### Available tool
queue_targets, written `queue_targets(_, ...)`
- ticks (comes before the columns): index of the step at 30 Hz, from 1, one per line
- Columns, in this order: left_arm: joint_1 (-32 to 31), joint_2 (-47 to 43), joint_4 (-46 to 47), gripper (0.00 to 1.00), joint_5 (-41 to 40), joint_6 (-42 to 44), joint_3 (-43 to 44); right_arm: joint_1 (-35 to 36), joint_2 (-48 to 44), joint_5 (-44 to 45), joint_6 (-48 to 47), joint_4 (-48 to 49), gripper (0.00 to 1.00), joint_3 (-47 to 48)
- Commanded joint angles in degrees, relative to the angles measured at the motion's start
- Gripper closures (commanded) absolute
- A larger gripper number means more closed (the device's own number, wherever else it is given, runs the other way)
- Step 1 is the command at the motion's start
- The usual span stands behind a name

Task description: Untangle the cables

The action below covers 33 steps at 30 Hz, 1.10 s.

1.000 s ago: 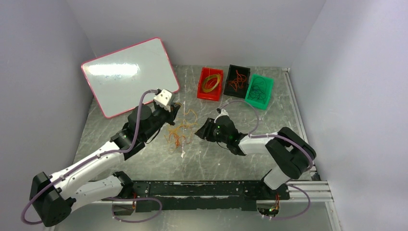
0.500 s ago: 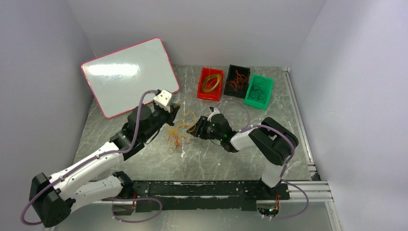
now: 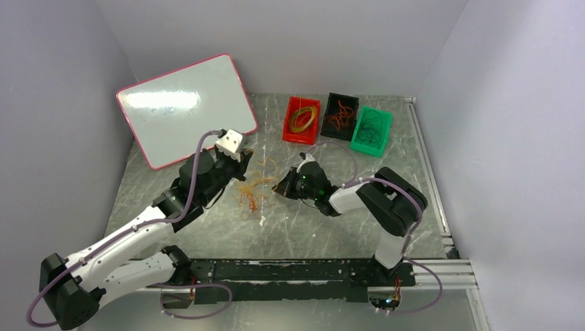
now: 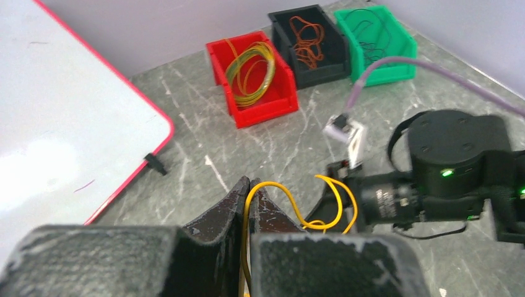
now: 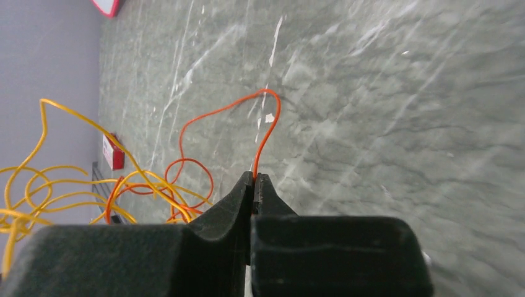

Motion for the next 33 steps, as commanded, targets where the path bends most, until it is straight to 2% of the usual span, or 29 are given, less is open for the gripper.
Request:
queue_targets(1,0.3,-4.4,-2.9,0.93,-6.4,1.3,1.7,-2.9,-8.8,7.8,-6.7,-8.4,1.0,-0.7)
queue_targets(7,0.5,-11.5,-7.6,0.93,-14.9,2.9,1.9,-13.2,-18.1,11.4,-12.0,-20.7,1.0,-1.7)
queue_targets(11,0.4,-14.1,-11.0,0.93,-18.4,4.2,3.0,-16.1,-22.7,16.7,-13.7,-27.1,1.0,-1.8)
queue_targets(15,0.6,-16.0,-12.1,0.93,-21.5,5.0,3.1,-18.3,-24.9,18.4,-14.9,-29.8,1.0,-2.3)
queue_targets(18,0.6,-15.8,-13.2,0.93,-19.5,4.8,2.9,-18.7,-28.2,17.5,-17.2,-31.2,1.0,-1.4)
queue_targets(22,0.6,-12.8,-15.1,0.93,-9.1,2.2,1.7,-18.7,-35.8,8.9,-22.8,-30.0,1.0,1.7)
queue_targets(24,0.6,-10.8,-14.0,0.83,-3.8,1.2,-0.3,-18.6,-38.7,3.6,-24.9,-31.2,1.0,5.1)
queue_targets(25,0.6,-10.0,-13.6,0.73,-1.7,0.3,-1.3,-18.6,-39.7,0.4,-25.7,-32.1,1.0,7.2)
queue_targets(27,0.6,-9.2,-12.0,0.66,1.1,-1.3,-3.0,-18.5,-40.8,-5.3,-26.7,-34.5,1.0,11.5)
queue_targets(30,0.6,-9.7,-9.5,0.58,1.5,-2.6,-5.1,-18.0,-42.2,-9.6,-26.3,-37.6,1.0,16.1)
queue_targets(33,0.6,-10.4,-8.8,0.38,0.1,-2.3,-6.0,-17.4,-43.4,-10.6,-26.5,-39.5,1.0,20.0)
